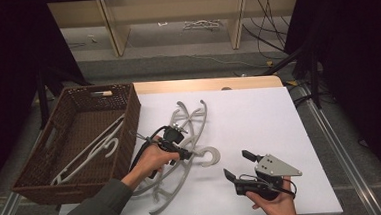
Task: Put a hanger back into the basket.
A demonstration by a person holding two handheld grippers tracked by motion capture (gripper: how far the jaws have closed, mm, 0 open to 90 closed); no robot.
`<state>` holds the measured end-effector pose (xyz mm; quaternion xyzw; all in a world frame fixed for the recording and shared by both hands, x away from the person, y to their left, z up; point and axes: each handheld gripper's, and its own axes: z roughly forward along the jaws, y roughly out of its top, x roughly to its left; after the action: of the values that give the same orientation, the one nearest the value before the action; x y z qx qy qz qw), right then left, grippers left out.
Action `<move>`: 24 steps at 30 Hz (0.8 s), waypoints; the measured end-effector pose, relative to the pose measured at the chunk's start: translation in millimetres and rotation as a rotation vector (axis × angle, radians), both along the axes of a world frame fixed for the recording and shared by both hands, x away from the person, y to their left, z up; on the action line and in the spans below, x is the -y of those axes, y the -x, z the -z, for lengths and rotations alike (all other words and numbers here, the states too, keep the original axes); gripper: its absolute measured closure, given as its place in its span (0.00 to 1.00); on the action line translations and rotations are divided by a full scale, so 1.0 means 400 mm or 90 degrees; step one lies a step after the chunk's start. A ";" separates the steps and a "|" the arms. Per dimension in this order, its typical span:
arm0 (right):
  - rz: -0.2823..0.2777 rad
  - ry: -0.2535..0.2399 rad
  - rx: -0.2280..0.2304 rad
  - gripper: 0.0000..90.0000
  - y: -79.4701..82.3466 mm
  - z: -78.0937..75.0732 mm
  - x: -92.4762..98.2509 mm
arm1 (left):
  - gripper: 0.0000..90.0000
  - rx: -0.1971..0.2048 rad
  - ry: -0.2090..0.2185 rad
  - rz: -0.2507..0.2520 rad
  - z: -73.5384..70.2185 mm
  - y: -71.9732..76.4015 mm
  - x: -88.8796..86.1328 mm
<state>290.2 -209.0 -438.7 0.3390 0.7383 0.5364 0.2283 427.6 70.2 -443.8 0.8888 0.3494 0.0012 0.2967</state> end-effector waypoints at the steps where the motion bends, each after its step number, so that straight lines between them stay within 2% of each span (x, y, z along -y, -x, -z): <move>1: 0.000 0.000 0.007 0.20 -0.001 0.000 0.001 | 0.89 -0.001 0.003 0.000 -0.004 -0.002 -0.004; 2: 0.003 0.004 0.021 0.20 -0.004 -0.001 0.002 | 0.89 0.000 0.007 -0.002 -0.008 -0.002 -0.008; 4: 0.005 0.010 0.001 0.20 0.001 -0.002 0.002 | 0.89 0.003 0.015 -0.007 -0.017 -0.005 -0.017; 6: -0.001 -0.001 0.001 0.20 0.000 0.000 -0.001 | 0.89 -0.008 0.035 -0.013 -0.025 -0.009 -0.026; 7: 0.000 -0.002 0.004 0.20 -0.001 -0.001 0.000 | 0.89 -0.010 0.052 -0.027 -0.027 -0.008 -0.028; 8: 0.001 0.000 0.011 0.20 -0.002 -0.001 0.001 | 0.89 -0.009 0.045 -0.017 -0.032 -0.011 -0.035; 9: 0.004 0.012 -0.003 0.20 0.001 -0.003 0.003 | 0.89 -0.009 0.060 -0.030 -0.035 -0.011 -0.038; 11: 0.003 0.009 -0.002 0.20 0.001 -0.002 0.001 | 0.89 -0.018 0.085 -0.039 -0.040 -0.013 -0.045; 13: -0.001 -0.003 0.003 0.20 -0.001 -0.001 -0.001 | 0.89 -0.029 0.133 -0.068 -0.048 -0.013 -0.047; 17: 0.004 0.008 -0.002 0.20 0.001 -0.002 0.001 | 0.89 -0.030 0.156 -0.077 -0.067 -0.014 -0.058; 20: 0.004 0.007 0.000 0.20 0.000 -0.002 0.001 | 0.89 -0.037 0.196 -0.085 -0.089 -0.010 -0.066; 21: 0.003 0.009 -0.001 0.20 0.000 -0.001 0.001 | 0.89 -0.032 0.200 -0.084 -0.103 -0.005 -0.067; 24: 0.001 0.003 -0.001 0.20 0.000 -0.002 0.000 | 0.89 -0.032 0.236 -0.080 -0.128 0.005 -0.071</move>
<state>290.1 -209.0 -438.1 0.3397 0.7393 0.5345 0.2289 425.5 98.6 -392.7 0.7951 0.4054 -0.0668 0.4460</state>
